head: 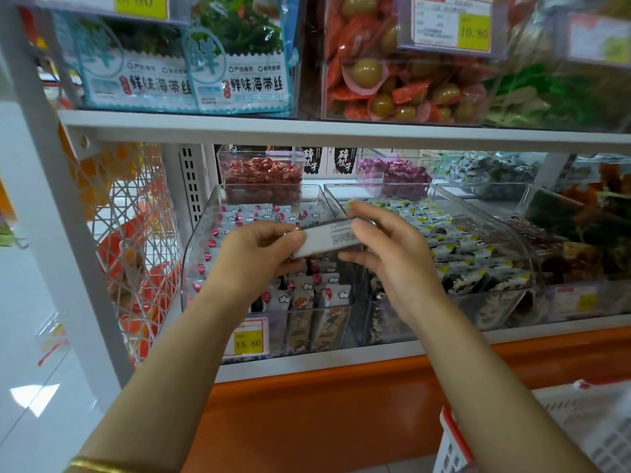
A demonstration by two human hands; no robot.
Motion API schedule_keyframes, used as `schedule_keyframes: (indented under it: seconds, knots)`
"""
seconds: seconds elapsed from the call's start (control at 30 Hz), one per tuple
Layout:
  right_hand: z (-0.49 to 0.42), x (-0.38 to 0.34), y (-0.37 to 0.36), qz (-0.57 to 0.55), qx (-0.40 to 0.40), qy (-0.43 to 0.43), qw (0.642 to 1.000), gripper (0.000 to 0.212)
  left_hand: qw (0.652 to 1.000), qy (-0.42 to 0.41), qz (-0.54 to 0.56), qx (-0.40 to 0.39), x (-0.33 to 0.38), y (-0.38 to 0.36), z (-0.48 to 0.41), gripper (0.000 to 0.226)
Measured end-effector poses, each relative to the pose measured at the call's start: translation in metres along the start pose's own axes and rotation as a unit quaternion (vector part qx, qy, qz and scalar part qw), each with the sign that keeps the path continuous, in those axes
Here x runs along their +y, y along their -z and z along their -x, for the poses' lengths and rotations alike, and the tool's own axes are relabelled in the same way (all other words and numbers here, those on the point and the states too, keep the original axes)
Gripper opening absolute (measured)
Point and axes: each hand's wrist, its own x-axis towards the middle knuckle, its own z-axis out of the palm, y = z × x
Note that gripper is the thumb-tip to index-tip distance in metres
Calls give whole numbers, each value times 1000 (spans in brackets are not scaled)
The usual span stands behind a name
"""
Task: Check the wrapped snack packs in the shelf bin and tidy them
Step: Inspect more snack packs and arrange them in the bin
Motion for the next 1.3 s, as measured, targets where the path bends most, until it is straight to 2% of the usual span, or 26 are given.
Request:
schedule_keyframes:
  seconds: [0.07, 0.1, 0.17, 0.23, 0.3, 0.37, 0.47, 0.63, 0.73, 0.87, 1.0, 1.2, 1.3]
  knots:
    - [-2, -1, 6, 16, -30, 11, 999, 31, 1000, 0, 12, 13, 0, -2, -2, 14]
    - [-2, -1, 8, 37, -22, 24, 999, 29, 1000, -4, 14, 14, -1, -4, -3, 16]
    - [-3, -2, 12, 59, 37, 41, 997, 15, 999, -27, -9, 24, -3, -9, -7, 18]
    - [-4, -2, 16, 54, 112, 41, 991, 5, 988, -71, -120, 59, -9, -11, -13, 16]
    - [-7, -2, 19, 48, 159, 39, 985, 11, 943, -134, -298, 64, -16, -12, -21, 10]
    - [-7, -3, 20, 49, 166, 35, 984, 14, 888, -163, -430, 16, -25, -15, -26, 13]
    - [-8, -4, 20, 98, 139, 52, 984, 9, 848, -132, -513, -20, -31, -20, -26, 22]
    - [-9, -9, 20, 201, 99, 86, 971, 6, 834, -104, -541, -35, -34, -22, -31, 33]
    - [-9, -10, 17, 286, 66, 146, 945, 8, 817, -83, -568, -56, -37, -22, -34, 48]
    - [-12, -11, 11, 394, 35, 180, 901, 35, 810, -60, -580, -66, -39, -18, -36, 59]
    - [-17, -10, 5, 437, -7, 188, 880, 35, 808, -66, -581, -70, -39, -15, -37, 62]
    - [-31, -2, -14, 577, -90, 173, 793, 45, 814, -97, -570, -59, -42, -12, -32, 60]
    - [-34, -1, -13, 628, -168, 123, 750, 36, 828, -115, -546, -58, -40, -9, -31, 61]
